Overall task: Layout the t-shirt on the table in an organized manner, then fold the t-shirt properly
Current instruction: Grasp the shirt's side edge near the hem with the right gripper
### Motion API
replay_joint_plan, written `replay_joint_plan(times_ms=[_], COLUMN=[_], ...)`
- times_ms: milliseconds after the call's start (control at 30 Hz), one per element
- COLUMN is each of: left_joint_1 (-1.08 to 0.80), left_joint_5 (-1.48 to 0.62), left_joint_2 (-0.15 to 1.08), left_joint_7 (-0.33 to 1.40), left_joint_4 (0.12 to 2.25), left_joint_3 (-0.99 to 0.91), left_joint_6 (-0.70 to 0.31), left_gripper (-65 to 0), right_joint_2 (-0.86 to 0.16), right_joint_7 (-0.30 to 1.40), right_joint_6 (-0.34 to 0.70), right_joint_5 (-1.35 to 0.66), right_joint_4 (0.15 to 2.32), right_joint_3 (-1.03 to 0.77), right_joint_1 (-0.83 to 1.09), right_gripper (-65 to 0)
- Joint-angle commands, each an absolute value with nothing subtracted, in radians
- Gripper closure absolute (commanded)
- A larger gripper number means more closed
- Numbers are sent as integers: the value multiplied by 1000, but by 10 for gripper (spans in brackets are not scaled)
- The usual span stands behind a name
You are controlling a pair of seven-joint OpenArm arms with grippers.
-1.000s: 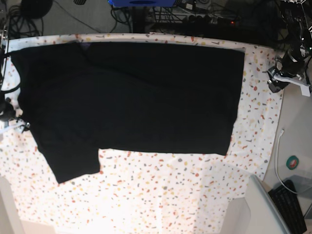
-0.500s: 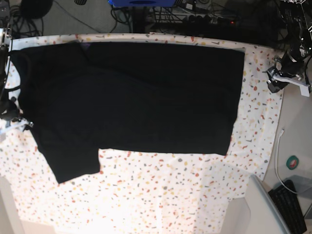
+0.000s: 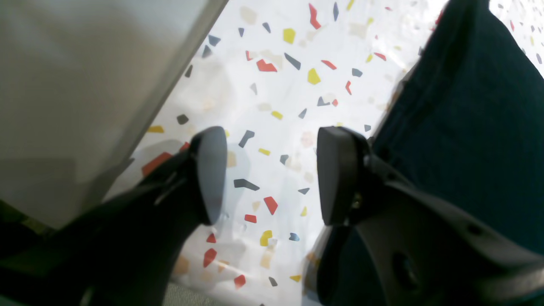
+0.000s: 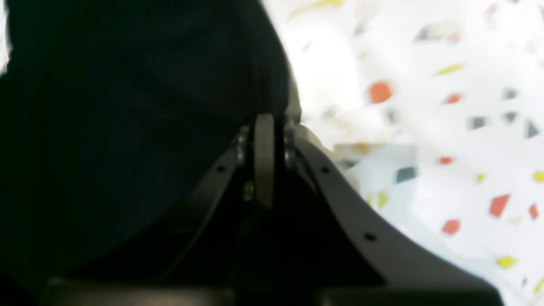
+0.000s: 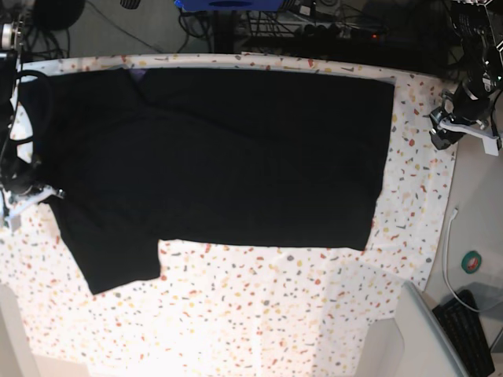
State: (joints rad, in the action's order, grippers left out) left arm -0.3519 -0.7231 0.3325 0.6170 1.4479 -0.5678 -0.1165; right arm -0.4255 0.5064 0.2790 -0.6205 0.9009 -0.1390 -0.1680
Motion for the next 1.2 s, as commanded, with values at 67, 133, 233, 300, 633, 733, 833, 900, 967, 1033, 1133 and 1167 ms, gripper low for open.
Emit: replay_joint_plan(times_ms=[67,133,233,300,633,733,833,900,967,1033,1133,1167], left_joint_1=[-351,-351,-351,-351,-351,-352,-352,-352,-352,-354,-357,-357], left_joint_5=[-730,-730,-730,-730,-730,-730,-730,-730,-730,-730,-730,-730], left_joint_2=[351,351,351,351,354,355,355,355,355,355,355,355], left_joint_7=[602,602,602,602,602,602,602,602,602,602,602,602], left_joint_4=[1461,1461,1461,1463,1463,1463,1463,1466,1468,1468,1468,1468], left_joint_3=[-575,-575,-575,-575,-579,-581,-581,-581,-581,-581,-581,-581], left_joint_6=[-122,-122,-122,-122,-122,-122,-122,-122,-122,-122,-122,-122], left_gripper=[-321,-321,-321,-321,-321,-321,-321,-321,-321,-321,-321,-321], right_joint_2=[-417,-386,-332,-305,-259,-246,-269,-292,-311,-317,-317,-315], right_joint_7=[573,636,730,783,858,791,733,696,639,578,506,489], right_joint_6=[288,286,286,286,285,277,191,177,177,177,177,177], right_joint_5=[-639,-638,-634,-634,-638,-633,-630,-605,-544,-483,-424,-415], right_joint_4=[1066,1156,1253,1288,1497,1498,1300,1113,940,800,662,633], right_joint_3=[-177,-251,-337,-380,-415,-415,-404,-387,-338,-289,-231,-220], right_joint_1=[-119,-62,-12,16,79,51,-85,-194,-298,-384,-461,-478], right_gripper=[0,0,0,0,-312,-305,-314,-321,-321,-321,-321,-321])
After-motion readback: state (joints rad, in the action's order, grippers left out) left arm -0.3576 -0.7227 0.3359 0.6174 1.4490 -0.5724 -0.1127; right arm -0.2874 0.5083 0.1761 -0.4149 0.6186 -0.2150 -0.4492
